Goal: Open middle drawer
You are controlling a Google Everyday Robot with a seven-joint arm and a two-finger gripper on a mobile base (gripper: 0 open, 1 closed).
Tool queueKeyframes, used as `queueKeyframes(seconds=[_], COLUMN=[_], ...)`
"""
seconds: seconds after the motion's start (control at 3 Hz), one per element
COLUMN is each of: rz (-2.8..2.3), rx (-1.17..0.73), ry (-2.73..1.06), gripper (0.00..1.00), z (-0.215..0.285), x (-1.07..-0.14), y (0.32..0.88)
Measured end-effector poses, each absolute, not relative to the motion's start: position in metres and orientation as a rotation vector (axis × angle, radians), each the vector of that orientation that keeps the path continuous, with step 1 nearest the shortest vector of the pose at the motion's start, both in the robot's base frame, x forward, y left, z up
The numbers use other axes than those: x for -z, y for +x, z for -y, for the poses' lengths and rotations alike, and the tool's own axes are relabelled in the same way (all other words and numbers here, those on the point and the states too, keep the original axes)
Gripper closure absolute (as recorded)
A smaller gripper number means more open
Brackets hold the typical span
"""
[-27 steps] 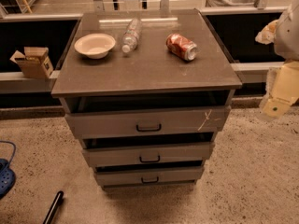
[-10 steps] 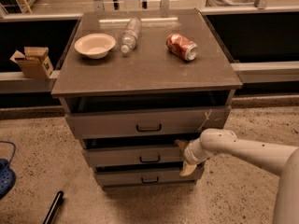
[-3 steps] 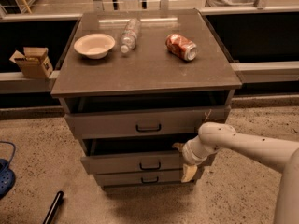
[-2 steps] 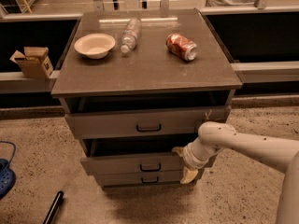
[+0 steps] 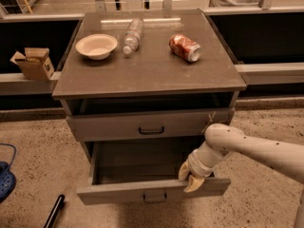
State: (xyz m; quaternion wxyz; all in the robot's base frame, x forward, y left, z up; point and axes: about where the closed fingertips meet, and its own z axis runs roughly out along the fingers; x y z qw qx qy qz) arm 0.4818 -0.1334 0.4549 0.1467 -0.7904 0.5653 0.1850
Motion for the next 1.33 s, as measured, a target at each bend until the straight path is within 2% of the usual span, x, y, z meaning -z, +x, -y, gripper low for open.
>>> queueKeyframes(seconds=[0.33,0.67,1.0,1.33], rz=[-1.546,-1.539,-1.604,-1.743], rx=[-0.491,-0.487,-0.463,-0.426], ry=[-2.287,-2.288,-2.301,-2.252], gripper=[0.29,0.06,0.06,0.27], z=[0.126,0.125,0.125,0.129], x=[-0.474,-0.476,-0.475,-0.457], y=[0.477,0.477,0.490,0.519])
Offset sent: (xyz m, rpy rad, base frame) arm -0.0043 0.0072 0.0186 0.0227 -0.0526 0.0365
